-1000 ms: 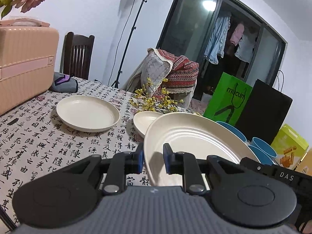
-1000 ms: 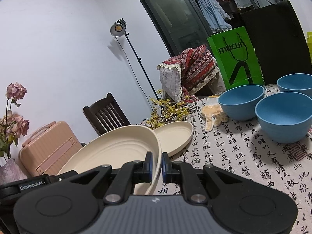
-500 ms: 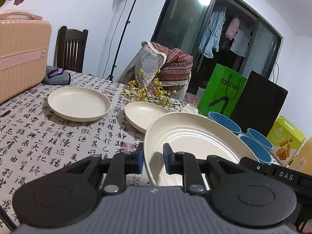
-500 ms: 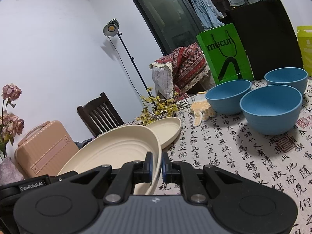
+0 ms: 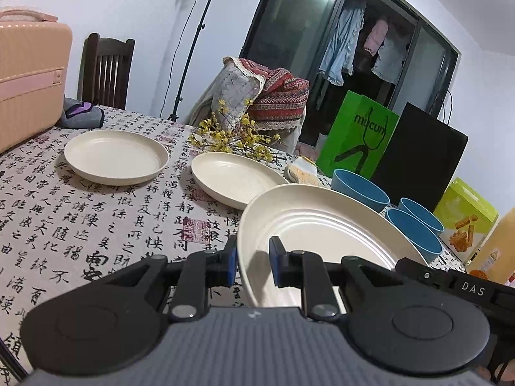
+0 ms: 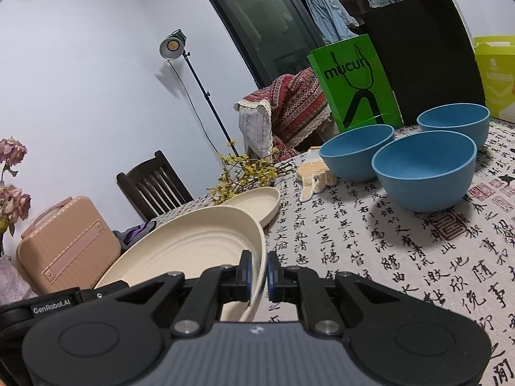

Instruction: Organize plates and bowls

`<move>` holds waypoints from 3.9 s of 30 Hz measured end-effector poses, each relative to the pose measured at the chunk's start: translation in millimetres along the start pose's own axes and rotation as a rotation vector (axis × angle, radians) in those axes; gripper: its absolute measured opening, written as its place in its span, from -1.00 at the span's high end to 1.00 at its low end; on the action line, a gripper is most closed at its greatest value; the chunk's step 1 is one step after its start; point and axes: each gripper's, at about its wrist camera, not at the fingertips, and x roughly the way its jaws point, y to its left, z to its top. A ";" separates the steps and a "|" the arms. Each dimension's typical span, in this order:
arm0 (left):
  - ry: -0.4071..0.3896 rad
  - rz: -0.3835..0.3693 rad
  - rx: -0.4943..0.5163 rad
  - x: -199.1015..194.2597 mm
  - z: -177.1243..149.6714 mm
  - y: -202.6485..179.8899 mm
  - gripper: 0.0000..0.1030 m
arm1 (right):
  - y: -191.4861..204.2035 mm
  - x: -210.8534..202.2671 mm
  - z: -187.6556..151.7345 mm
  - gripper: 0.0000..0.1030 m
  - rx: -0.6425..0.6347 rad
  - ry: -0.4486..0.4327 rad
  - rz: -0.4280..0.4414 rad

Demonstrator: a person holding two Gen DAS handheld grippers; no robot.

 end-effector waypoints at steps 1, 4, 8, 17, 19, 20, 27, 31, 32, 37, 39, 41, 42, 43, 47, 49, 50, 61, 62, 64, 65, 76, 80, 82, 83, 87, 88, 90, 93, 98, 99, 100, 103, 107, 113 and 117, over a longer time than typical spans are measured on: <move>0.002 -0.002 0.001 0.7 -0.8 -1.2 0.61 | -1.0 -0.6 -0.5 0.82 0.000 0.000 -0.003; 0.012 -0.008 0.005 3.1 -3.6 -3.5 0.61 | -4.9 -2.2 -1.4 0.82 0.002 0.000 -0.011; 0.023 -0.012 0.010 5.9 -6.7 -6.4 0.61 | -10.1 -3.6 -3.1 0.82 0.005 0.002 -0.020; 0.041 -0.018 0.025 11.8 -12.8 -14.3 0.61 | -20.7 -6.4 -6.6 0.82 0.014 0.003 -0.037; 0.045 -0.020 0.025 13.0 -13.9 -15.1 0.61 | -22.7 -7.3 -7.5 0.82 0.017 0.004 -0.039; 0.046 -0.021 0.026 13.9 -14.3 -15.7 0.61 | -23.7 -7.6 -8.0 0.82 0.018 0.005 -0.041; 0.061 -0.028 0.033 18.4 -19.0 -19.1 0.61 | -30.5 -8.7 -11.0 0.82 0.030 0.010 -0.050; 0.068 -0.030 0.039 20.6 -21.7 -21.9 0.61 | -35.4 -9.0 -12.7 0.82 0.041 0.014 -0.055; 0.070 -0.031 0.040 21.0 -22.3 -22.4 0.61 | -36.4 -9.3 -13.2 0.82 0.042 0.014 -0.056; 0.081 -0.034 0.046 24.3 -25.6 -26.1 0.61 | -41.7 -10.9 -14.9 0.82 0.051 0.017 -0.063; 0.086 -0.037 0.048 25.6 -27.0 -27.5 0.61 | -43.7 -11.4 -15.7 0.82 0.053 0.018 -0.067; 0.090 -0.039 0.053 26.8 -28.5 -29.4 0.61 | -46.0 -12.3 -16.3 0.82 0.056 0.018 -0.070; 0.091 -0.040 0.055 27.5 -29.1 -30.6 0.61 | -47.2 -12.9 -16.6 0.82 0.058 0.018 -0.072; 0.093 -0.041 0.057 28.2 -29.8 -31.8 0.61 | -48.5 -13.3 -16.6 0.82 0.060 0.018 -0.073; 0.103 -0.046 0.065 31.4 -33.1 -36.0 0.61 | -54.3 -14.2 -17.8 0.82 0.067 0.019 -0.080; 0.107 -0.047 0.071 33.2 -34.5 -37.8 0.61 | -57.2 -14.3 -18.5 0.82 0.072 0.021 -0.084; 0.108 -0.047 0.073 34.0 -35.2 -38.5 0.61 | -58.7 -14.5 -19.1 0.82 0.075 0.021 -0.085; 0.130 -0.053 0.091 39.8 -44.4 -45.5 0.61 | -71.4 -15.3 -23.5 0.82 0.091 0.030 -0.100; 0.132 -0.054 0.092 40.5 -45.1 -45.8 0.61 | -72.4 -15.4 -24.0 0.82 0.093 0.031 -0.100; 0.137 -0.054 0.093 42.0 -46.7 -46.4 0.61 | -74.1 -15.7 -25.2 0.82 0.094 0.033 -0.103; 0.140 -0.054 0.094 43.0 -47.4 -46.6 0.61 | -75.2 -15.7 -25.7 0.82 0.094 0.035 -0.104; 0.168 -0.055 0.107 49.3 -57.6 -49.8 0.61 | -81.3 -13.7 -30.2 0.82 0.090 0.048 -0.128; 0.177 -0.055 0.110 50.8 -59.9 -50.7 0.61 | -82.8 -15.1 -32.6 0.82 0.085 0.051 -0.136; 0.180 -0.055 0.111 51.5 -61.0 -51.1 0.61 | -83.9 -14.9 -33.1 0.82 0.084 0.053 -0.138; 0.181 -0.055 0.112 52.0 -61.4 -51.2 0.61 | -84.1 -14.8 -33.4 0.82 0.084 0.053 -0.138; 0.188 -0.054 0.115 53.9 -63.3 -51.4 0.61 | -85.2 -13.6 -34.8 0.82 0.080 0.057 -0.145; 0.189 -0.054 0.118 54.3 -63.8 -51.7 0.61 | -85.1 -13.4 -35.1 0.82 0.077 0.058 -0.147; 0.188 -0.051 0.126 54.1 -65.0 -52.9 0.61 | -84.8 -13.2 -35.5 0.81 0.071 0.060 -0.152; 0.191 -0.048 0.132 54.9 -66.5 -53.6 0.61 | -85.6 -12.6 -35.9 0.81 0.070 0.062 -0.155; 0.201 -0.043 0.136 57.5 -70.4 -53.8 0.61 | -86.4 -10.7 -37.1 0.81 0.057 0.068 -0.166; 0.202 -0.043 0.137 58.2 -71.0 -53.8 0.61 | -86.5 -10.6 -37.3 0.81 0.053 0.068 -0.167; 0.205 -0.041 0.140 59.2 -71.6 -53.6 0.61 | -86.5 -10.1 -37.5 0.81 0.050 0.069 -0.170; 0.201 -0.038 0.150 58.9 -72.8 -54.2 0.61 | -87.5 -9.1 -37.0 0.81 0.047 0.071 -0.173; 0.199 -0.038 0.158 59.1 -73.9 -55.8 0.61 | -87.9 -7.9 -37.4 0.80 0.039 0.079 -0.182; 0.174 -0.063 0.157 54.1 -66.0 -49.5 0.52 | -89.2 -7.3 -36.2 0.75 0.026 0.084 -0.187; 0.136 -0.049 0.163 48.4 -57.4 -43.5 0.17 | -88.6 -12.9 -32.2 0.70 0.003 0.047 -0.187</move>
